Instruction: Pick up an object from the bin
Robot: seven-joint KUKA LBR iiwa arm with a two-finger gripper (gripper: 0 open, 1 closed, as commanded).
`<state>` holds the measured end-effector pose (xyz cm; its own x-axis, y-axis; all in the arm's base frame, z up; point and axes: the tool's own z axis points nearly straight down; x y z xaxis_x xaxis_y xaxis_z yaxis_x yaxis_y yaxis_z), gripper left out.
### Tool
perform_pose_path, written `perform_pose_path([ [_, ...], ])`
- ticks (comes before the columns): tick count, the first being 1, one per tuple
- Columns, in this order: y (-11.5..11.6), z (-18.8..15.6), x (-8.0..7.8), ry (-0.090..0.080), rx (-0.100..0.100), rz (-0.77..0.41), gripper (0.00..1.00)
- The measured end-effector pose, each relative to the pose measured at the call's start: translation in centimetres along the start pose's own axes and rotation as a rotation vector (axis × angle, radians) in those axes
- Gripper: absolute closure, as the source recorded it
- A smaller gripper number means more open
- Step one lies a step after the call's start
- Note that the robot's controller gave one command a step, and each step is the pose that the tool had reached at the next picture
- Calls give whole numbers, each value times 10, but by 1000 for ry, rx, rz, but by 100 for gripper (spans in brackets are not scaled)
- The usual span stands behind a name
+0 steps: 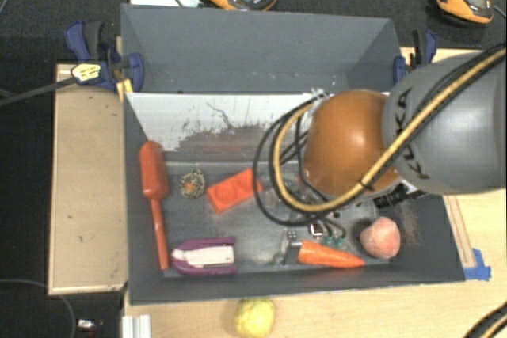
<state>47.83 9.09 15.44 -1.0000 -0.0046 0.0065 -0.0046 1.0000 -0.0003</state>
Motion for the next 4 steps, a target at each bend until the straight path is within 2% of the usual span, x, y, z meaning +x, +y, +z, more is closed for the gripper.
perform_pose_path([
  [1, -1, -4, -2, -8, -1, 8, 0],
  [2, -97, 84, -9, -6, 0, 10, 0],
  [3, -113, 51, 0, -23, -5, -144, 0],
  [4, -147, 54, 1, -12, -2, 153, 0],
])
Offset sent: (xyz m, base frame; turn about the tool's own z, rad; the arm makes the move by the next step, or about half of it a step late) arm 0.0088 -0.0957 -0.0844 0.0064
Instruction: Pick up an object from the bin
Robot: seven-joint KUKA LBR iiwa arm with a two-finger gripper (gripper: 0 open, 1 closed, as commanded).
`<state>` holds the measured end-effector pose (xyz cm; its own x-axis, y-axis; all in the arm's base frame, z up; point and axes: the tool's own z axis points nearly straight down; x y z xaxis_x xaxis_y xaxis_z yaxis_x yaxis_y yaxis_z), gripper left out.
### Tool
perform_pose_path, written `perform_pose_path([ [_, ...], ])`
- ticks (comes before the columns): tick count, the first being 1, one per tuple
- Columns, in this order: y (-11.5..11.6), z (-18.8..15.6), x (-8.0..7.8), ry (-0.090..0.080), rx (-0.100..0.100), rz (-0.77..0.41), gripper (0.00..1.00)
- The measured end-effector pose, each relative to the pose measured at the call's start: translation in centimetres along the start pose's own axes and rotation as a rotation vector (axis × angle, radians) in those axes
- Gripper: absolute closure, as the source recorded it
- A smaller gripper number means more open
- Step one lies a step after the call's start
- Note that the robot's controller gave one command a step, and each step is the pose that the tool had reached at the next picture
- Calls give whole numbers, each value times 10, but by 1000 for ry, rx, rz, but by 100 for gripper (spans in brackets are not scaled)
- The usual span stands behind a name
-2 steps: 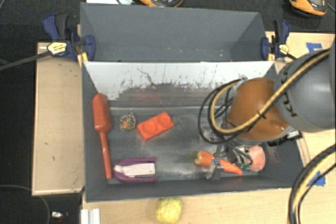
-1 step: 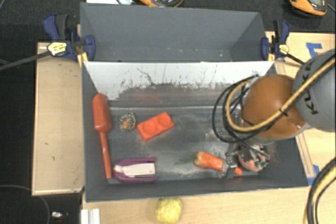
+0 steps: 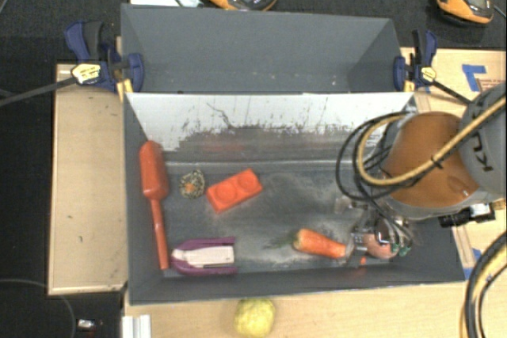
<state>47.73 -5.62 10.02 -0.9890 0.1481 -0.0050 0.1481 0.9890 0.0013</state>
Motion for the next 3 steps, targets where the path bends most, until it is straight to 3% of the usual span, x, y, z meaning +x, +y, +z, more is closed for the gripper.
perform_pose_path([
  [1, 41, 30, 4, -10, -8, -124, 0],
  [2, 58, 30, -4, -6, -1, -34, 100],
  [3, 58, 30, -4, -6, -1, -32, 100],
])
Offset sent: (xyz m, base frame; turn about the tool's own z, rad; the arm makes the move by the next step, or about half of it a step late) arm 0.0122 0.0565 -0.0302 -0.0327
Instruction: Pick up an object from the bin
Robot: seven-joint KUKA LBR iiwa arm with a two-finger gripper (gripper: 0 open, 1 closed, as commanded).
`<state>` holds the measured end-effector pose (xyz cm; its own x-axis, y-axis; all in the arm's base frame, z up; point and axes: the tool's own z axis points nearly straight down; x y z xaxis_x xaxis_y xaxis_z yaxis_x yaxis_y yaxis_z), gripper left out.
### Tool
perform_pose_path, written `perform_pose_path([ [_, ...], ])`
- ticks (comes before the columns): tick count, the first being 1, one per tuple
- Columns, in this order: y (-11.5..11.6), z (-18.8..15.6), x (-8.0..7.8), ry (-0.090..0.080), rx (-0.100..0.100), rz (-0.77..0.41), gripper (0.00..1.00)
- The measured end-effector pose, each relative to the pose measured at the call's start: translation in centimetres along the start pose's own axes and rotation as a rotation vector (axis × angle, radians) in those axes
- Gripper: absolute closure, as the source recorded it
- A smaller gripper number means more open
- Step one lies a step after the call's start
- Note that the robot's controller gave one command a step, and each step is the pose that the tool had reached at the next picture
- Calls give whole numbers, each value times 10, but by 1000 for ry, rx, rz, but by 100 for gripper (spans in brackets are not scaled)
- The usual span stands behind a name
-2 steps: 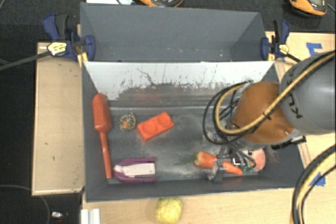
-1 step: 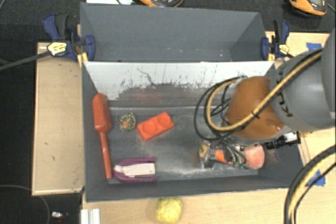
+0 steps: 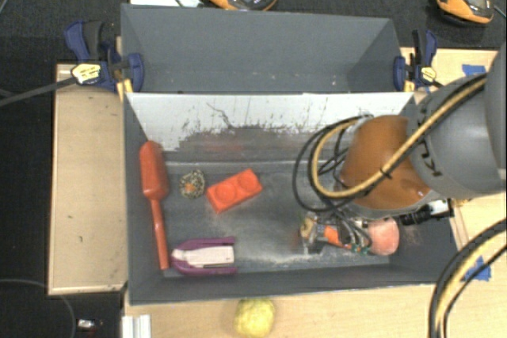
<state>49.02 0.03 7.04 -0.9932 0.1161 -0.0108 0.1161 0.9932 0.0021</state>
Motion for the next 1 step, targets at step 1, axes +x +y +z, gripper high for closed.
perform_pose_path([
  [1, 0, -28, 1, 2, 0, 1, 100],
])
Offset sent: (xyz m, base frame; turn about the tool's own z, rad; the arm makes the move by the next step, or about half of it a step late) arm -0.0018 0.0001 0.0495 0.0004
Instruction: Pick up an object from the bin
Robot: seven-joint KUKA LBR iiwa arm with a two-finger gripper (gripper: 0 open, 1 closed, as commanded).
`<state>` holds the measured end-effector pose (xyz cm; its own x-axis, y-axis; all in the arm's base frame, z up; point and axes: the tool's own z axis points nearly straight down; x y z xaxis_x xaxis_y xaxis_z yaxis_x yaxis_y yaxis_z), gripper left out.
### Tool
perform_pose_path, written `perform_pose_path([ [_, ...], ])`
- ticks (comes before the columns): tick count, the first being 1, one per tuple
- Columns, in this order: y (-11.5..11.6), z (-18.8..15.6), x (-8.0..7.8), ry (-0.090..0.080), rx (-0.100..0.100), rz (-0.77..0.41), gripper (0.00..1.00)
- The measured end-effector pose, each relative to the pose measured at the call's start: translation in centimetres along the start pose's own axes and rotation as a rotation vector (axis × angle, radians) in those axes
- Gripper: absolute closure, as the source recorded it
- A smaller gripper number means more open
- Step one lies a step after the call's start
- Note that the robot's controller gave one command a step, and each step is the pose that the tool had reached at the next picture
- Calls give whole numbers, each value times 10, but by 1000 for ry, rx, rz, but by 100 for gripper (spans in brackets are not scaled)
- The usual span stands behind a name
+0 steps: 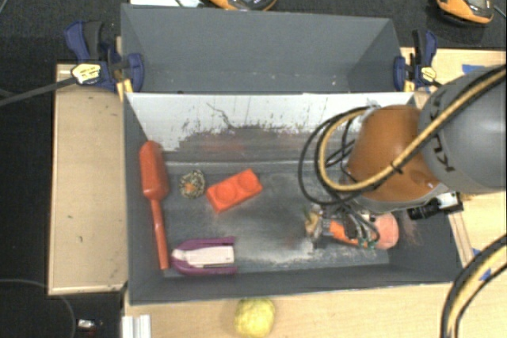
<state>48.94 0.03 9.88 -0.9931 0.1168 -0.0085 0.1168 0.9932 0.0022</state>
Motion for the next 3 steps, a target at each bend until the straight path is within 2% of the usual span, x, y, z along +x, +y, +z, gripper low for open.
perform_pose_path([
  [1, 0, -17, 0, 0, 0, 1, 100],
  [3, 0, -78, 0, 2, 0, 2, 100],
])
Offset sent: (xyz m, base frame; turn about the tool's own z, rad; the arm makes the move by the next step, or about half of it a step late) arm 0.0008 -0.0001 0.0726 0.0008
